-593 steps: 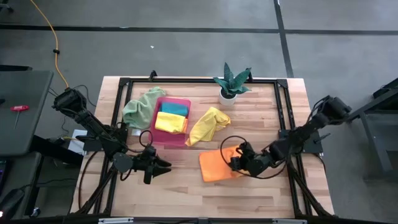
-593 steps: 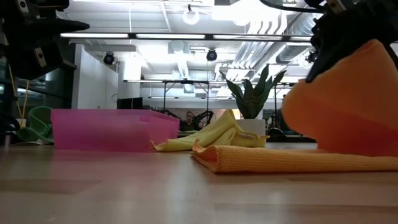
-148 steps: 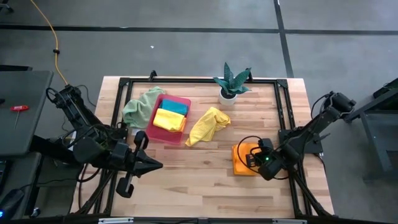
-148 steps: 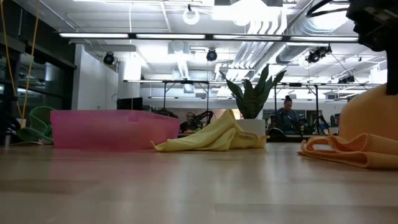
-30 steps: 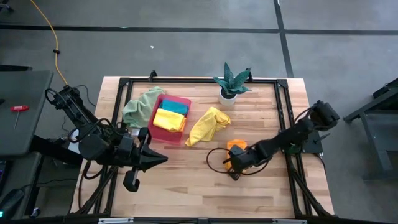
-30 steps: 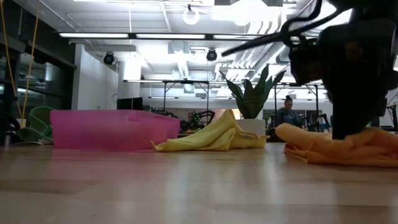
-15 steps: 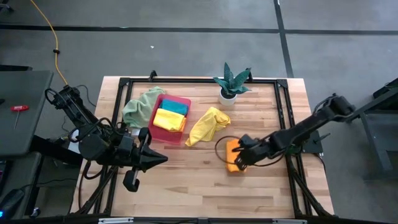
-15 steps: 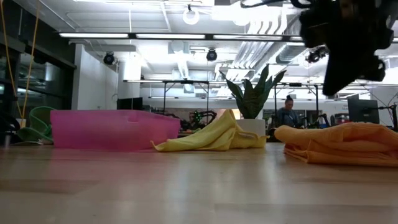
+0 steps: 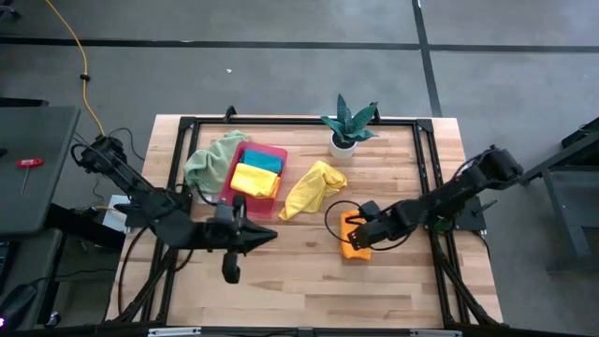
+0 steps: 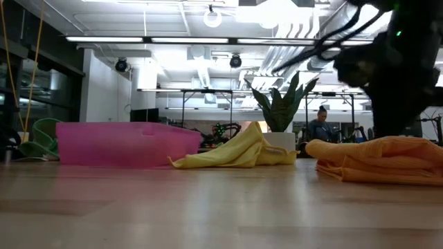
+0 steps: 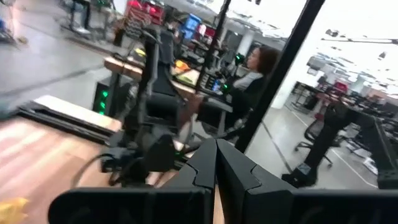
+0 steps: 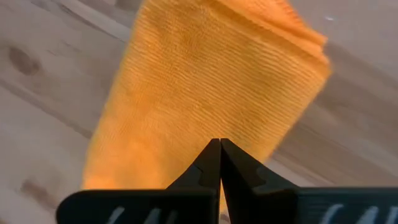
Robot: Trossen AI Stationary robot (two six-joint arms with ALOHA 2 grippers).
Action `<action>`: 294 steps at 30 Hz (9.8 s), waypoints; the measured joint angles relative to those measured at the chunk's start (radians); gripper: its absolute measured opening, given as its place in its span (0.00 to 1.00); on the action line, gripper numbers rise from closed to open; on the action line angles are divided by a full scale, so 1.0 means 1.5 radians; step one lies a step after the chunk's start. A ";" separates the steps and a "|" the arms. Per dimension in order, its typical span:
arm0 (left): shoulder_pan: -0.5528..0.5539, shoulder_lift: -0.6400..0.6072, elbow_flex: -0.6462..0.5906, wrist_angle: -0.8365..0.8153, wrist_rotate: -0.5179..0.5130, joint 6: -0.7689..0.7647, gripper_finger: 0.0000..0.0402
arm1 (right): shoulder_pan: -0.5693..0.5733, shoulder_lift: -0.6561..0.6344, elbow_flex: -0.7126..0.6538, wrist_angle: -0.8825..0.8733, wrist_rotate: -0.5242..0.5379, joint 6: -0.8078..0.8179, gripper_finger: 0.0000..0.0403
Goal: Fold microfiber towels
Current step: Put the orange microfiber cloth into the pink bin
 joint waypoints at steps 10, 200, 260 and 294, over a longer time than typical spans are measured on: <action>0.008 0.017 0.001 0.000 0.157 -0.058 0.00 | -0.040 0.101 0.001 0.109 -0.036 -0.093 0.00; 0.131 -0.052 -0.203 -0.581 -0.315 -1.275 0.00 | 0.050 -0.278 0.000 -0.157 0.193 0.052 0.00; 0.647 0.270 0.266 -1.117 0.598 0.759 0.00 | 0.050 -0.278 0.000 -0.090 0.200 0.009 0.00; 0.595 0.335 0.099 -0.989 0.590 0.812 0.00 | 0.050 -0.278 0.000 -0.092 0.198 -0.036 0.00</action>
